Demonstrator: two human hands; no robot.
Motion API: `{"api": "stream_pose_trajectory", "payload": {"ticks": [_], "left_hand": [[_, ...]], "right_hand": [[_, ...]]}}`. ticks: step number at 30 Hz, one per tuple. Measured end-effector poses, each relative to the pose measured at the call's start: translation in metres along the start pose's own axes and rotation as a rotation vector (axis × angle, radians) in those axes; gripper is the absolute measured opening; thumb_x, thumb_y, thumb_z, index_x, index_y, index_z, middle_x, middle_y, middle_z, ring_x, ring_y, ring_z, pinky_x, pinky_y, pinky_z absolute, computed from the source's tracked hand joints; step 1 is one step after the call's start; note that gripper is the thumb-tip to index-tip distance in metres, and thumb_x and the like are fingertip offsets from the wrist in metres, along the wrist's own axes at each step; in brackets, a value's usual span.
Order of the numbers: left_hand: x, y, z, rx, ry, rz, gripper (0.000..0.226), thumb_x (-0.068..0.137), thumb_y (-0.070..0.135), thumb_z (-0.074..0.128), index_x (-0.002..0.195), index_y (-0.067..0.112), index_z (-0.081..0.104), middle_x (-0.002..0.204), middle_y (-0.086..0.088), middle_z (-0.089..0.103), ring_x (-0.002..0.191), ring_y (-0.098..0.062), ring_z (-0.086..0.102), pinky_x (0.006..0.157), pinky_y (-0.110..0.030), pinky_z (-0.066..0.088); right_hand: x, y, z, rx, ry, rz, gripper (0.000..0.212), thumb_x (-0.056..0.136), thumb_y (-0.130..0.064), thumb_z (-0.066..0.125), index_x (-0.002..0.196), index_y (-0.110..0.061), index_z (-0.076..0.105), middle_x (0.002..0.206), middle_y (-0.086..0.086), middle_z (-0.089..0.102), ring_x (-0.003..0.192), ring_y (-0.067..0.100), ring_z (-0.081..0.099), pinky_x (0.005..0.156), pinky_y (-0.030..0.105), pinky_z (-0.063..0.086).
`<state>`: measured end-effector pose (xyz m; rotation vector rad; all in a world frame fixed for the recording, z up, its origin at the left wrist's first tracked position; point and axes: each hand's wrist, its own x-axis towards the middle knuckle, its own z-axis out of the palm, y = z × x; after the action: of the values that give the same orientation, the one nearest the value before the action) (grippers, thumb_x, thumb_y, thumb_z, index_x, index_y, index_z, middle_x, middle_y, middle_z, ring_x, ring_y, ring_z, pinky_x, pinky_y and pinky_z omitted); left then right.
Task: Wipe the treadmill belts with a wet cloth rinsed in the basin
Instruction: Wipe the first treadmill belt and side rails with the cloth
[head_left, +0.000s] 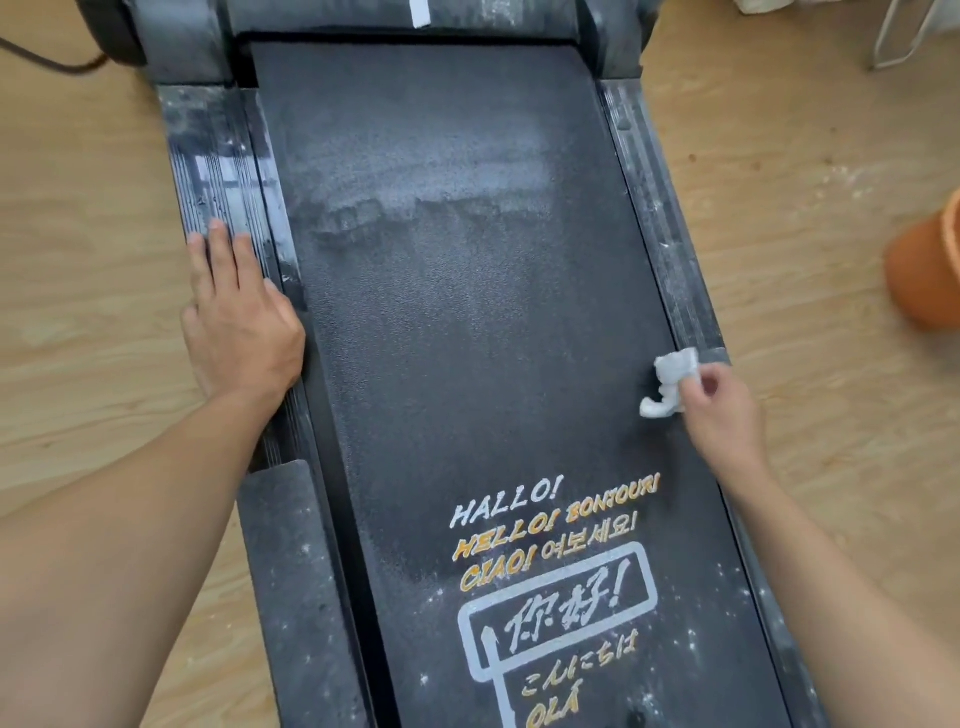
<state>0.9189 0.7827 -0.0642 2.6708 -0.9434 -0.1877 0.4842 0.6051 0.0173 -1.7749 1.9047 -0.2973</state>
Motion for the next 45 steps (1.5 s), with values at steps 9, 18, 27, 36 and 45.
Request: {"api": "stream_pose_trajectory", "payload": {"ticks": [9,18,27,36,45], "left_hand": [[0.000,-0.001,0.003,-0.032,0.020,0.006,0.056,0.106,0.027,0.032,0.161,0.015,0.029,0.174,-0.001,0.017,0.161,-0.024,0.012,0.104,-0.061,0.043],[0.000,0.000,0.002,-0.031,0.028,0.014,0.056,0.106,0.027,0.033,0.161,0.014,0.029,0.174,-0.002,0.019,0.161,-0.025,0.013,0.104,-0.062,0.044],[0.001,-0.003,0.009,-0.042,0.072,0.020,0.055,0.106,0.023,0.037,0.160,0.013,0.030,0.172,-0.005,0.022,0.160,-0.027,0.016,0.105,-0.064,0.043],[0.000,-0.003,0.008,-0.017,0.088,0.028,0.056,0.106,0.026,0.034,0.160,0.015,0.030,0.173,-0.002,0.020,0.161,-0.024,0.014,0.111,-0.059,0.039],[0.000,0.000,0.003,-0.019,0.051,0.012,0.056,0.107,0.024,0.036,0.161,0.010,0.031,0.174,-0.005,0.020,0.161,-0.027,0.015,0.102,-0.062,0.045]], "right_hand": [[0.013,-0.016,0.009,0.687,-0.227,0.268,0.025,0.103,0.000,0.049,0.108,-0.016,0.067,0.103,0.008,0.073,0.080,0.019,0.073,0.063,0.033,0.059],[0.011,0.021,0.017,-0.187,0.044,-0.325,0.054,0.091,-0.004,0.068,0.142,-0.017,0.054,0.127,0.007,0.058,0.115,0.027,0.055,0.105,0.046,0.048],[0.023,0.005,0.092,-0.507,-0.175,-0.557,0.093,0.101,-0.075,0.020,0.169,-0.013,-0.001,0.177,0.002,-0.009,0.162,0.016,-0.012,0.132,0.045,-0.002],[0.116,-0.057,0.089,-0.511,-0.253,-0.585,0.101,0.094,-0.086,0.026,0.169,-0.023,0.000,0.177,-0.005,-0.007,0.163,0.018,-0.011,0.131,0.053,-0.002],[-0.099,0.122,0.013,-0.573,-0.393,-0.513,0.091,0.102,-0.073,0.027,0.168,-0.022,-0.008,0.176,-0.004,-0.016,0.163,0.022,-0.014,0.128,0.064,0.009]]}}
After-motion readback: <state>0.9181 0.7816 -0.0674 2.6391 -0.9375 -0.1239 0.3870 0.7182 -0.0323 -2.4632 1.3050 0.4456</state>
